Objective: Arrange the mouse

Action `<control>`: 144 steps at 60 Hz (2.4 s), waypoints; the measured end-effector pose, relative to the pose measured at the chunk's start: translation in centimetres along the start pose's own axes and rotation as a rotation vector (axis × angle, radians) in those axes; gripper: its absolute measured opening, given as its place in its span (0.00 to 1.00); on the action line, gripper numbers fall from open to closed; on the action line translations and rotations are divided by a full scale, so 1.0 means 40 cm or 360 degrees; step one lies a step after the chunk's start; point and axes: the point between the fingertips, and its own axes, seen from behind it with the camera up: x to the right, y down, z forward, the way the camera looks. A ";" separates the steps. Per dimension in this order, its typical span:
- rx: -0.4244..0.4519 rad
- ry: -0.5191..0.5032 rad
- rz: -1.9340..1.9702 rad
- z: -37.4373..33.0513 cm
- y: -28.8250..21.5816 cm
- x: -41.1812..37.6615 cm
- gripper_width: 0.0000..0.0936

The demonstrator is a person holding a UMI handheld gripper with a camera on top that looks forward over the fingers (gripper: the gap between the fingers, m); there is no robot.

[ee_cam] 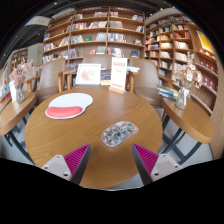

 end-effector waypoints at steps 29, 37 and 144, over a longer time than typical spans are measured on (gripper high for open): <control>-0.0049 -0.0054 0.0082 0.176 -0.102 -0.008 0.90; -0.0061 -0.0061 0.0084 0.191 -0.113 -0.013 0.89; 0.0120 -0.0116 -0.0082 -0.143 -0.360 -0.309 0.91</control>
